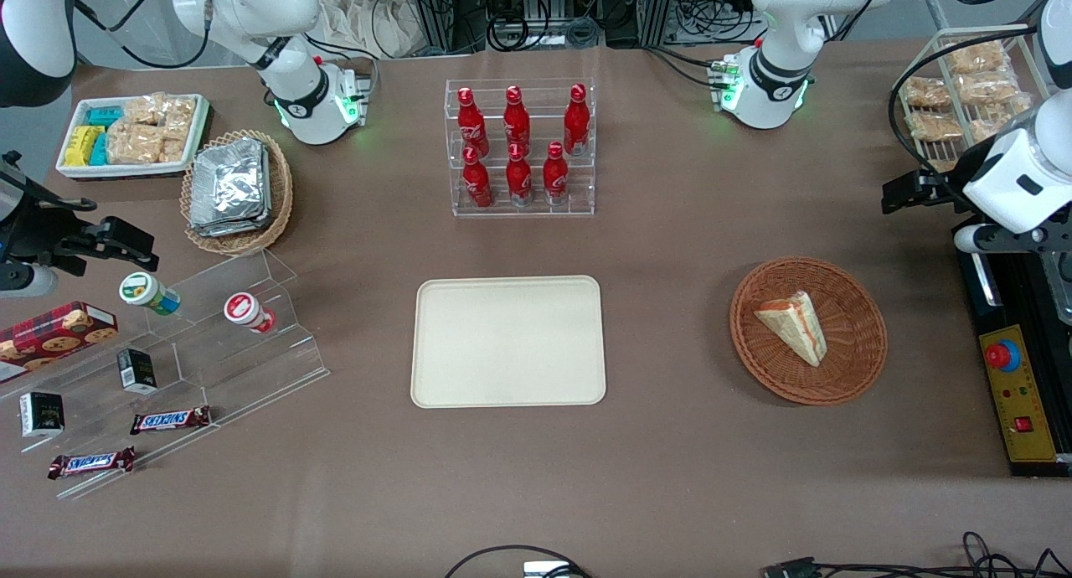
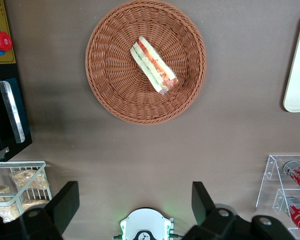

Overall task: Place sandwich from basket to tray
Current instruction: 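Lower the open left gripper over the wrapped sandwich in the wicker basket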

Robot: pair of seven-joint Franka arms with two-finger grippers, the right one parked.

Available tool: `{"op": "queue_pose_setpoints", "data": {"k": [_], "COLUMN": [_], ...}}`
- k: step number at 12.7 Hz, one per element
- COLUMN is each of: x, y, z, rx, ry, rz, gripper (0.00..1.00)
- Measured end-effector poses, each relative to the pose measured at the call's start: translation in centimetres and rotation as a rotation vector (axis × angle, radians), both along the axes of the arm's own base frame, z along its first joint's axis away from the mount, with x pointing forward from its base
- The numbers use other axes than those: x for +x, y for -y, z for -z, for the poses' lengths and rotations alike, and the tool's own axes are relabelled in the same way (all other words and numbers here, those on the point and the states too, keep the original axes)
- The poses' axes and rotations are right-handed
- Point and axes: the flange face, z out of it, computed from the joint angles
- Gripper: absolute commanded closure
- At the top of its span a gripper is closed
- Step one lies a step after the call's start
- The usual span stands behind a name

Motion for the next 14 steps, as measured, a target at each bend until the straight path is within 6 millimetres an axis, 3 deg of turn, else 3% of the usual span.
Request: {"op": "queue_pose_setpoints", "data": {"k": [9, 11, 14], "x": [0.7, 2.0, 4.8], "y": [0.0, 0.0, 0.4], "z": [0.7, 3.1, 10.0], "rx": [0.000, 0.006, 0.001], "ry": [0.017, 0.011, -0.052], "rz": [-0.004, -0.052, -0.216], "gripper": [0.02, 0.05, 0.05]}}
